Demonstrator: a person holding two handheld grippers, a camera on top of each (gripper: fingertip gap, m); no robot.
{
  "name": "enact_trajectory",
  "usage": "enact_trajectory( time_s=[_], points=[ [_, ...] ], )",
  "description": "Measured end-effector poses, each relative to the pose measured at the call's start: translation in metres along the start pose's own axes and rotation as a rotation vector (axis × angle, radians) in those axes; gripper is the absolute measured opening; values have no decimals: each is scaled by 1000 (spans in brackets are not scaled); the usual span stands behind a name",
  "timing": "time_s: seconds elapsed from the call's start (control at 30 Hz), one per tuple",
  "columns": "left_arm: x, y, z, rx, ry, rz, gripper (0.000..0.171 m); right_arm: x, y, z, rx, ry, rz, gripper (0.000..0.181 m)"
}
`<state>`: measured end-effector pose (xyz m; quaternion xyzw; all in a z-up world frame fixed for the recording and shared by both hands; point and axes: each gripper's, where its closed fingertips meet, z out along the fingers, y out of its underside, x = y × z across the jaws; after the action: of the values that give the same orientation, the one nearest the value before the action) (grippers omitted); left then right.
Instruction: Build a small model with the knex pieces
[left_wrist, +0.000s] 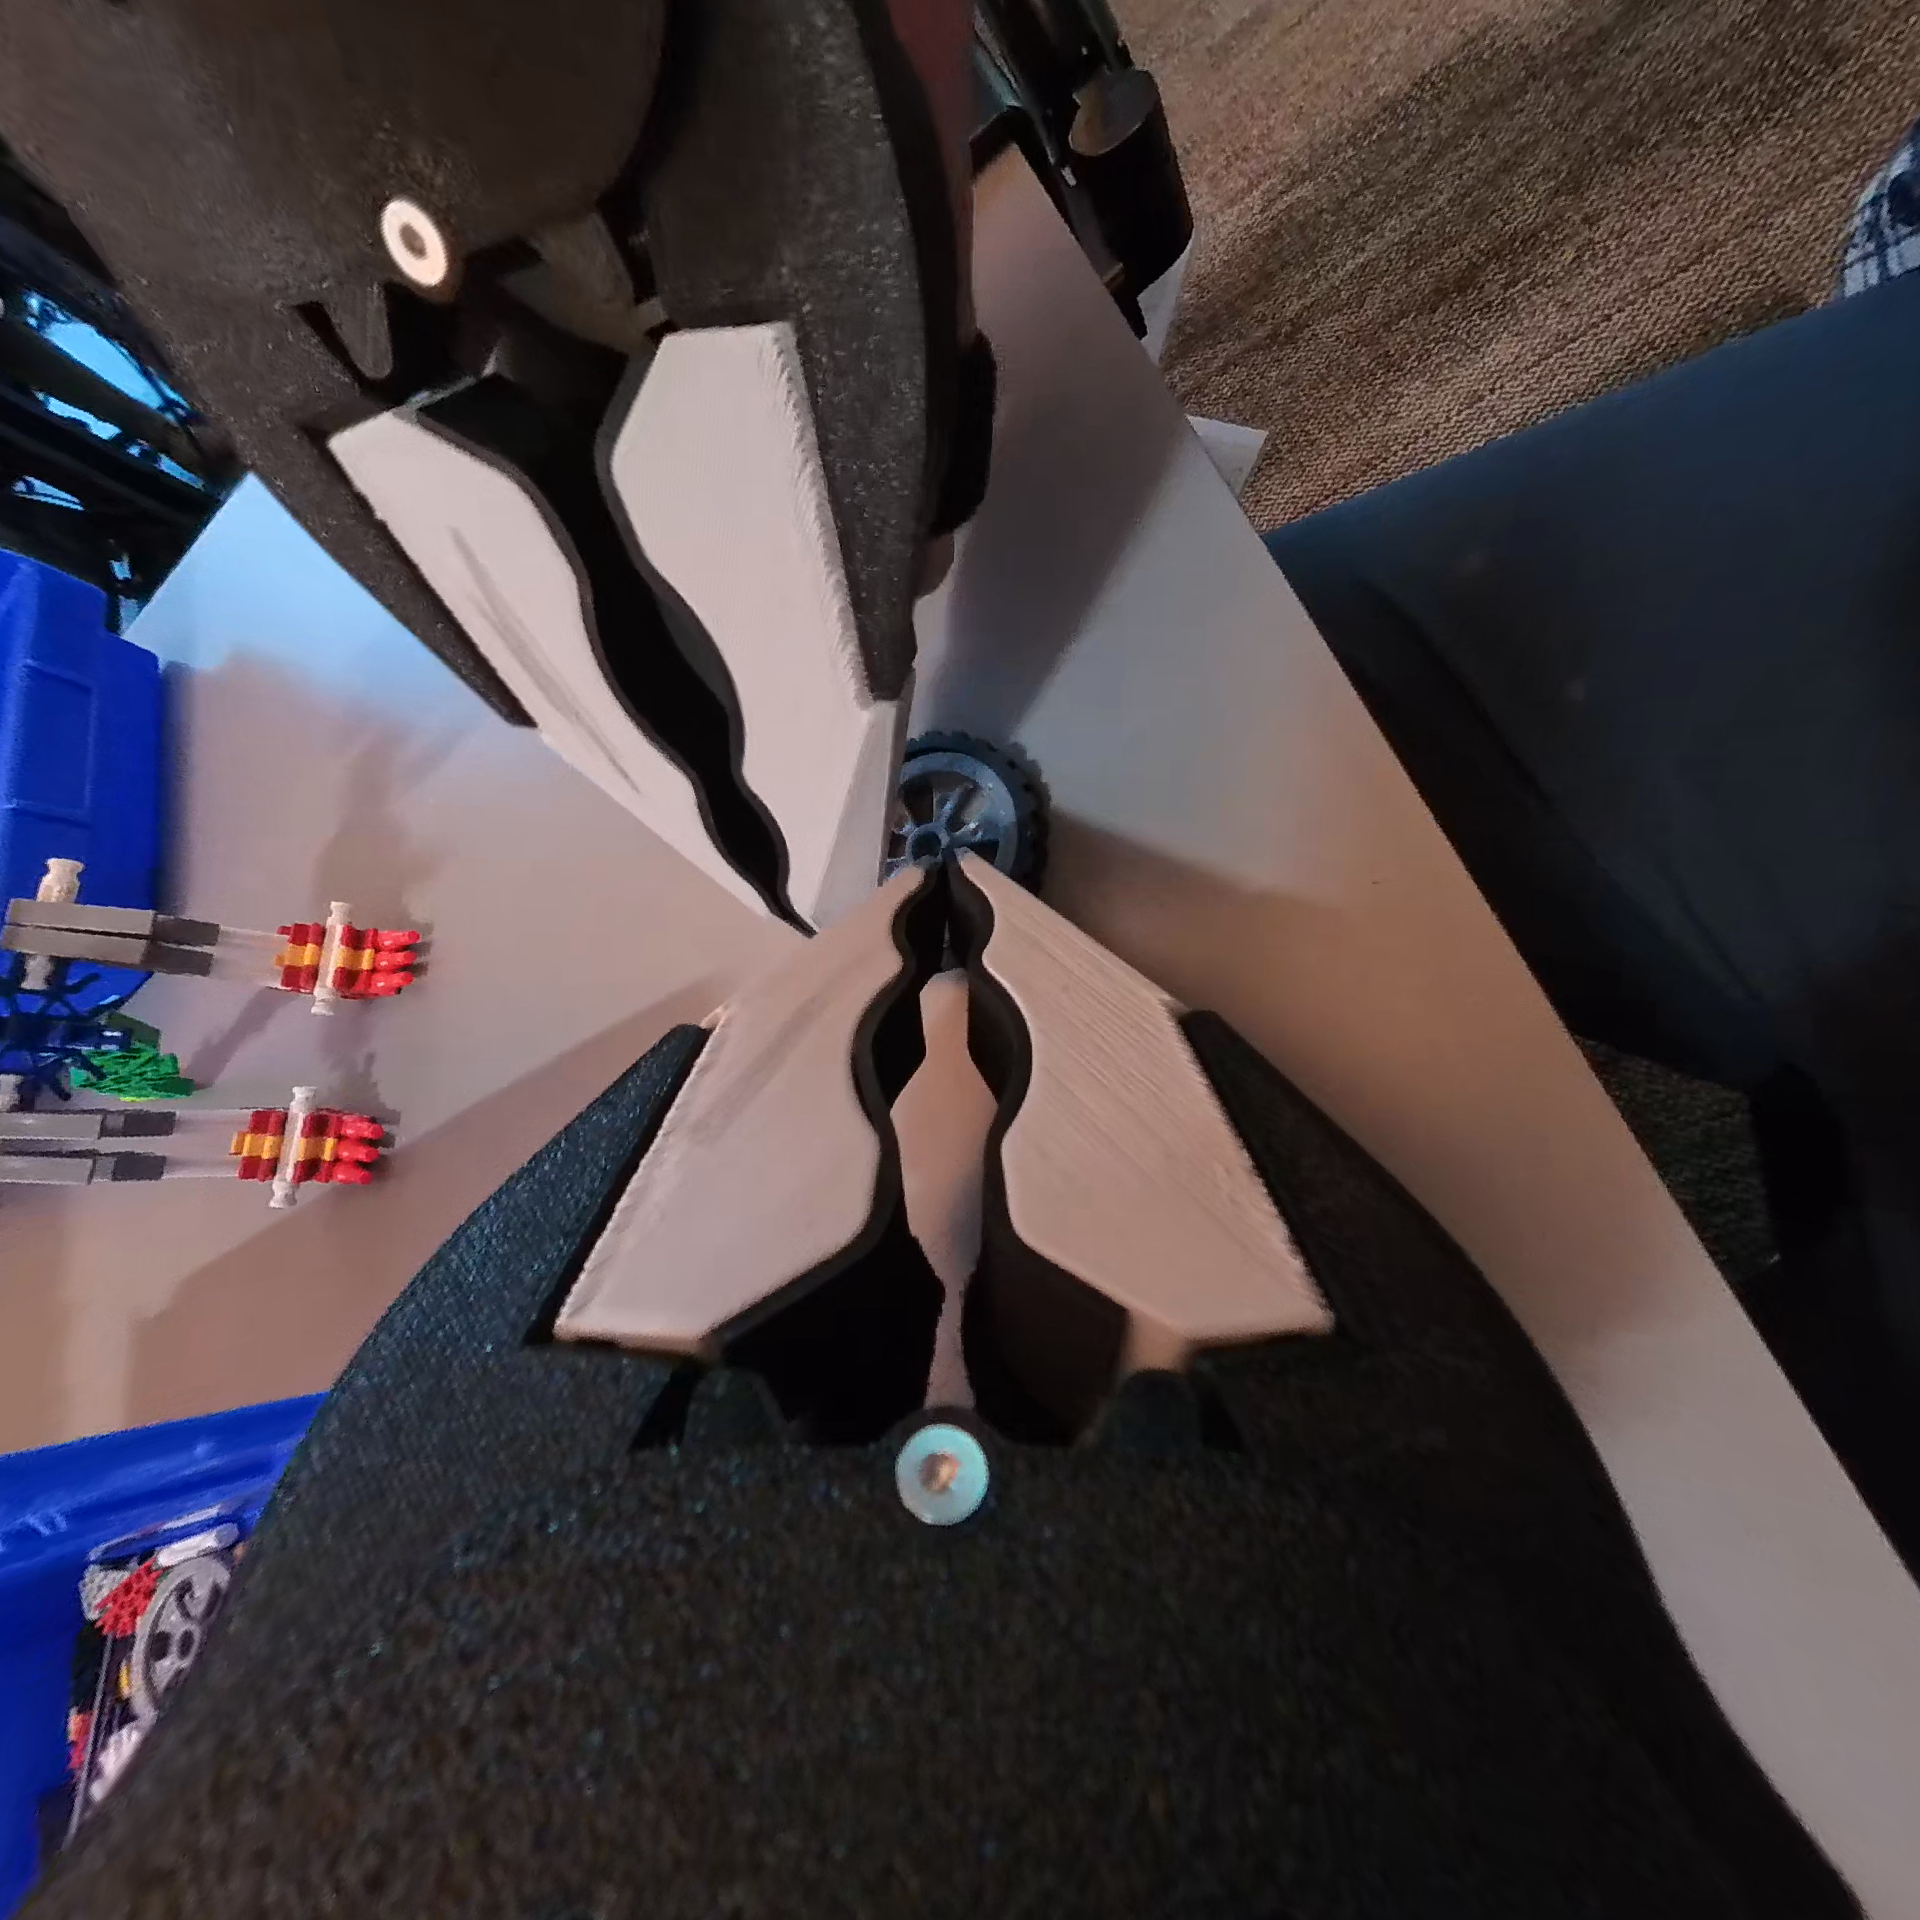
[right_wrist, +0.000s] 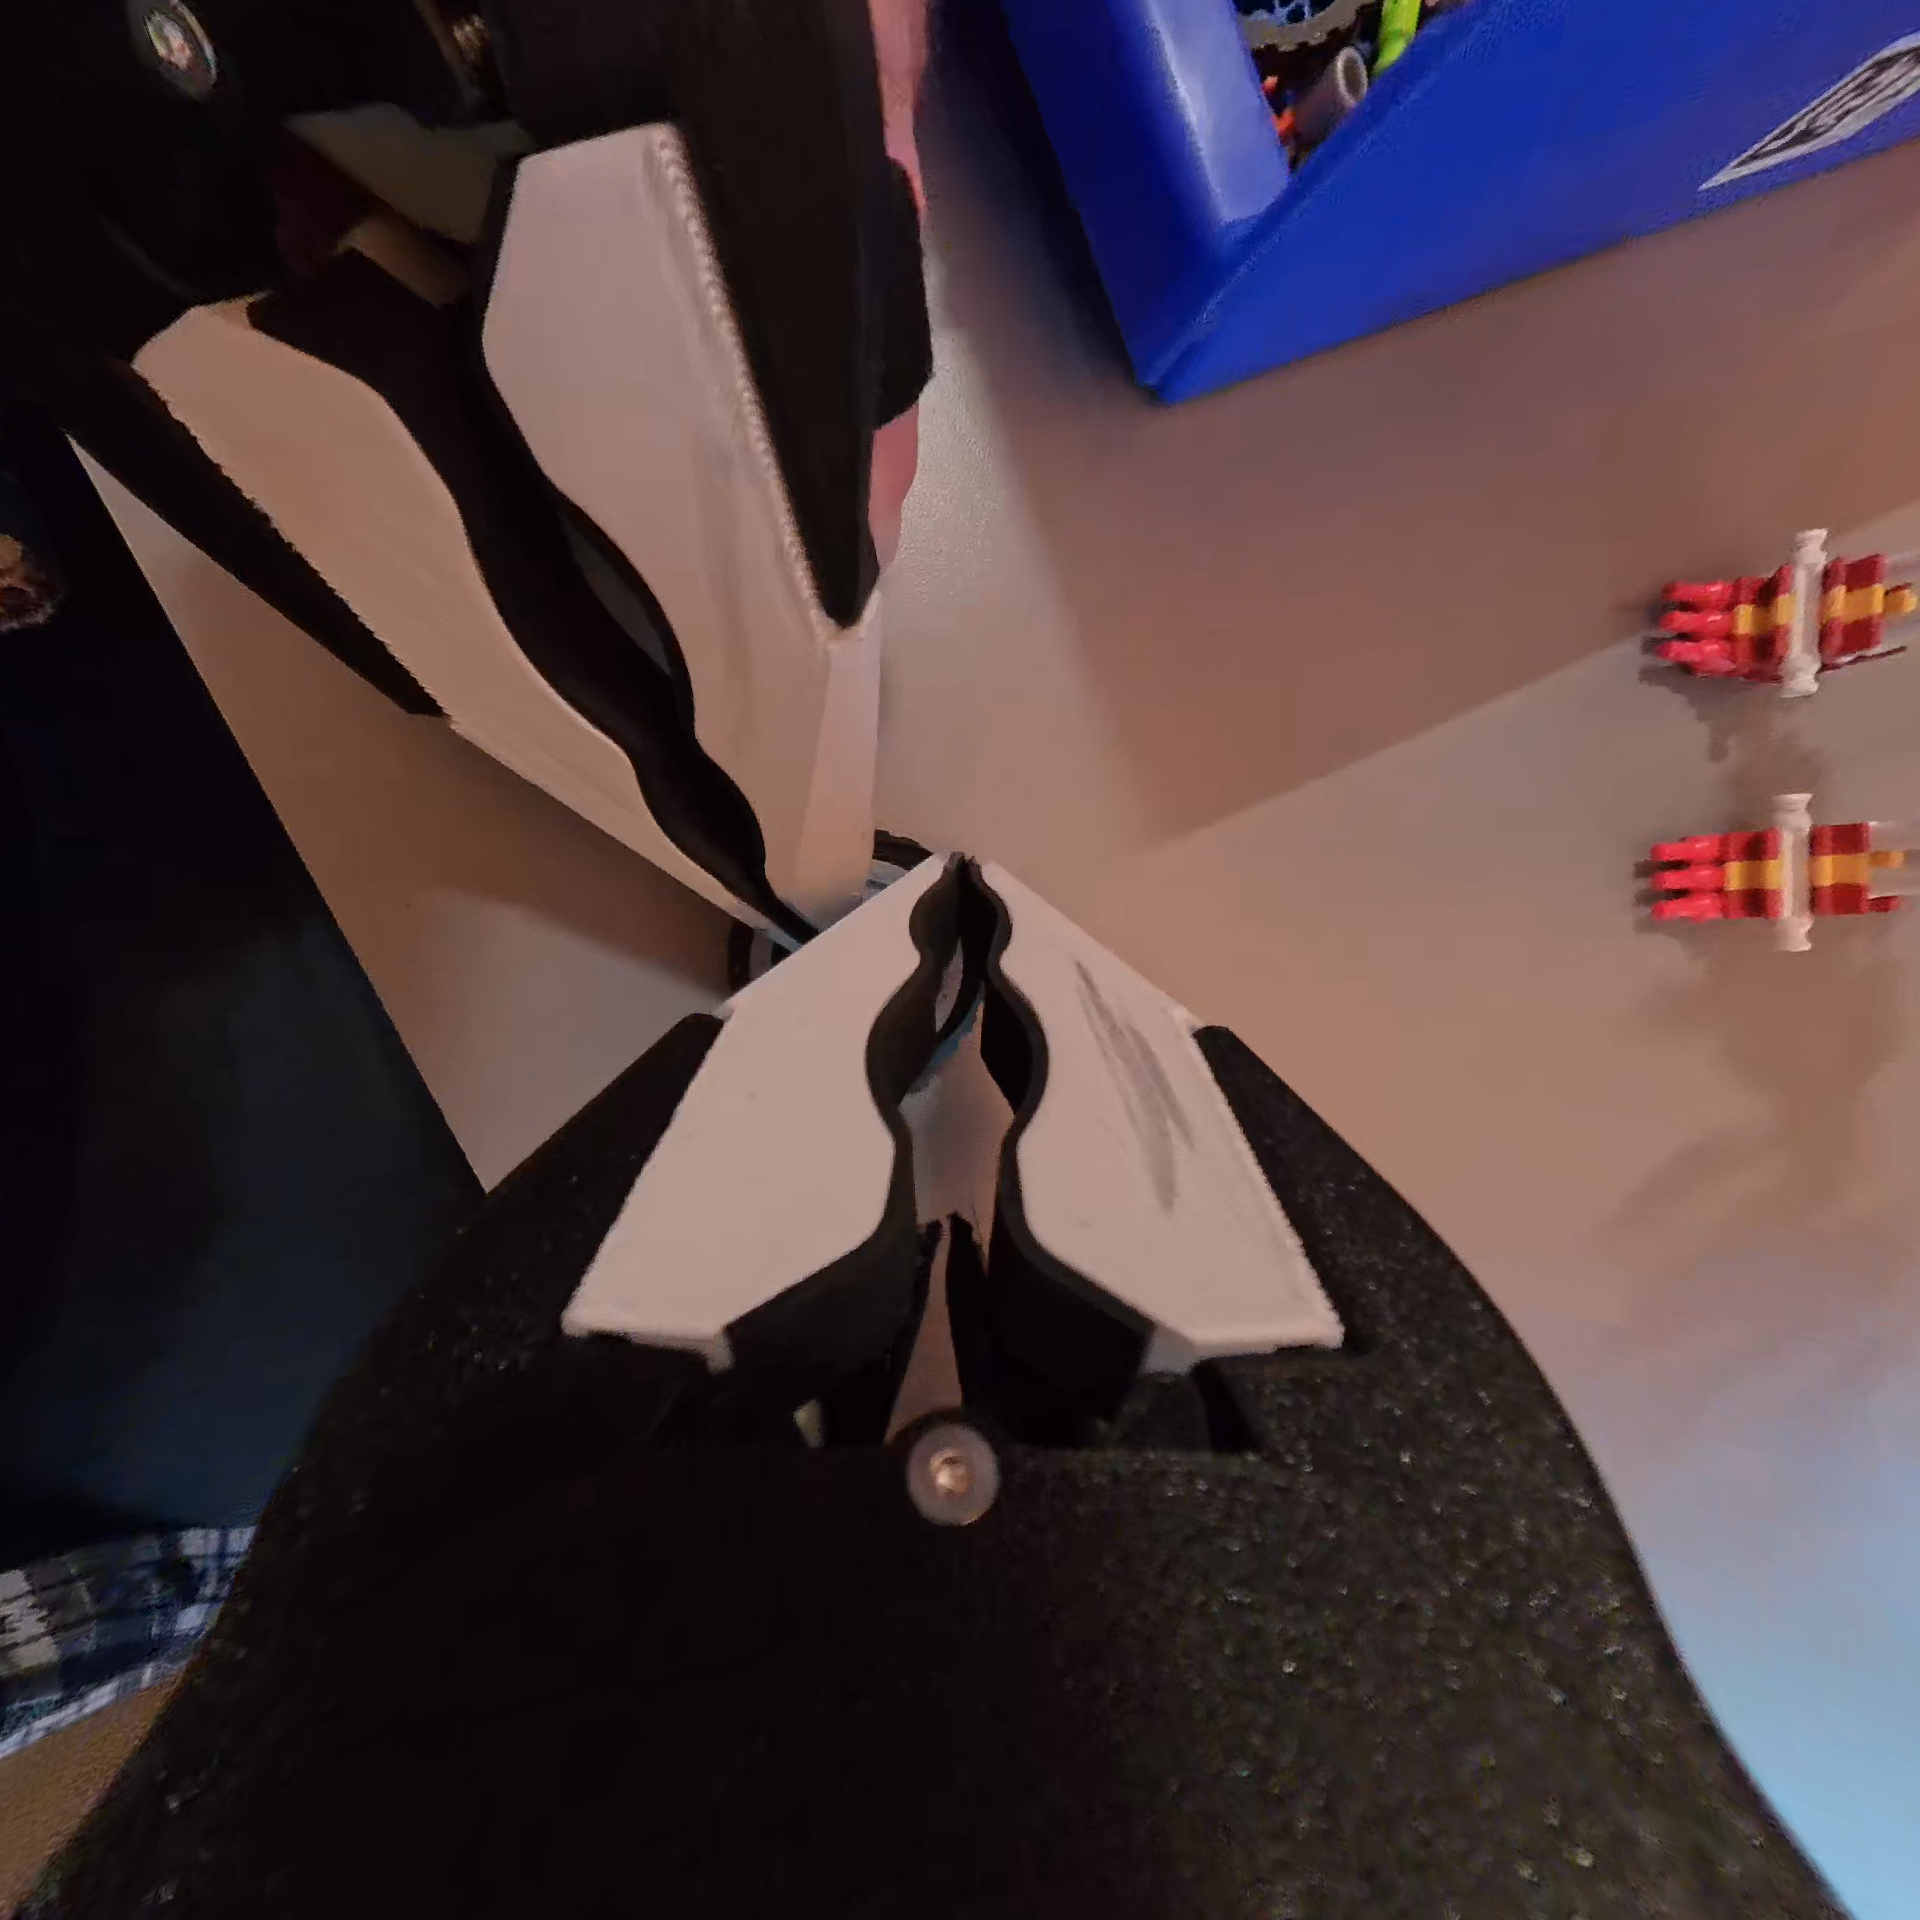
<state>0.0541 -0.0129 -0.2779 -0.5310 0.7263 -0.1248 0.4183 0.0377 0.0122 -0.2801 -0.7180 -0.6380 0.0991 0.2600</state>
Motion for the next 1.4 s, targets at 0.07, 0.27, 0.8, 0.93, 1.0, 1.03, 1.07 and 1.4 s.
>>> enact_trajectory(
  time_s=[0.07,0.27,0.8,0.93,1.0,1.03,1.07,1.4],
  points=[
    [0,0,0,0,1,8,0,0,0,0,4,-15,21,0],
    [1,4,-5,-7,-10,85,0,-1,6,-7,-52,-33,34,0],
    [5,6,-12,-35,23,-1,1,-3,7,-18,-41,-36,63,0],
    [5,8,-10,-36,21,-16,0,-7,5,-9,-46,-67,59,0],
    [5,8,-10,-32,21,-22,0,-8,5,-9,-51,-76,64,0],
    [5,8,-10,-33,25,-28,0,-8,5,-9,-60,-79,64,0],
    [5,8,-10,-32,26,-27,0,-8,5,-9,-72,-83,63,0],
    [8,4,-8,-28,33,-33,0,-8,6,-4,-172,-312,229,0]
  ],
)
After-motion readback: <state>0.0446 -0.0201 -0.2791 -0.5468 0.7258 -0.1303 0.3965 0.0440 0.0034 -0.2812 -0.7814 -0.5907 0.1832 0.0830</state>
